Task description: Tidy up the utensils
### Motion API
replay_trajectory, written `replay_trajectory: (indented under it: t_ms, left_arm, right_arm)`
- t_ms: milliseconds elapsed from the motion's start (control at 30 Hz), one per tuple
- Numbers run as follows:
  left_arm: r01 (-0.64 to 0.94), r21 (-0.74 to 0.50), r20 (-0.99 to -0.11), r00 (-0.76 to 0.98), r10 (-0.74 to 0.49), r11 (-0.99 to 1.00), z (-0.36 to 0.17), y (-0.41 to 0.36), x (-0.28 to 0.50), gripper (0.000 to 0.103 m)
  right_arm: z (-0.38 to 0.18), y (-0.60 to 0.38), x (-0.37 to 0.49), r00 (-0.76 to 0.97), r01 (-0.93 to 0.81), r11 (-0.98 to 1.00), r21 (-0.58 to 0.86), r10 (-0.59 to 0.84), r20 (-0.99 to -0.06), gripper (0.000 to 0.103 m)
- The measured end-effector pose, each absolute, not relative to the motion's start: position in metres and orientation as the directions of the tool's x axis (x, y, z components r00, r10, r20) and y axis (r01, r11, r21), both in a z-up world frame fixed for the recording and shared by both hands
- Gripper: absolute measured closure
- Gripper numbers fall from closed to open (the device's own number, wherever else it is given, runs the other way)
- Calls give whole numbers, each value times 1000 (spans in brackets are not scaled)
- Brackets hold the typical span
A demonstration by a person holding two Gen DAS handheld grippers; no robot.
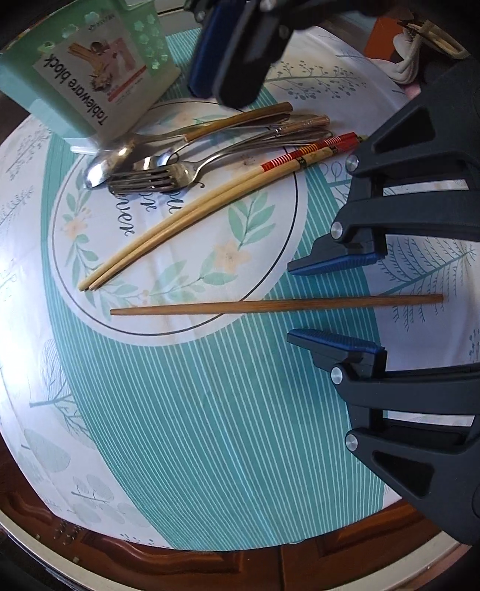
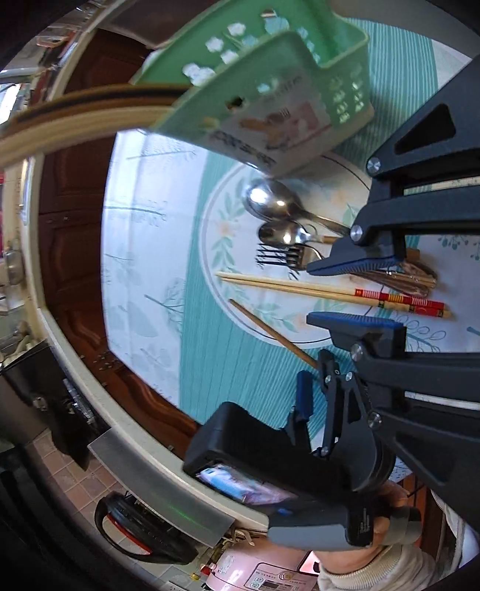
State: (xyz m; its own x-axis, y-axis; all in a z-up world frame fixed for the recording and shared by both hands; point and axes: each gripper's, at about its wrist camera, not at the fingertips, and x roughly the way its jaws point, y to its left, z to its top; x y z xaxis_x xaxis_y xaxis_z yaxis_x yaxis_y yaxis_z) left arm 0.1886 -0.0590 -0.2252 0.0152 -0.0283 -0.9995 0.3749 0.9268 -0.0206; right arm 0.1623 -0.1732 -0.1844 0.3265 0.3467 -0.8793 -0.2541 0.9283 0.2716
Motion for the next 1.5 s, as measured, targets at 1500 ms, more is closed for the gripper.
replay_trajectory:
  t_ms: [1500]
  left_arm:
    - [276, -92, -996, -31, -87, 957, -231, -14, 163, 99]
  right_arm:
    - [-257, -120, 198, 25, -161, 963, 215, 222, -975, 97]
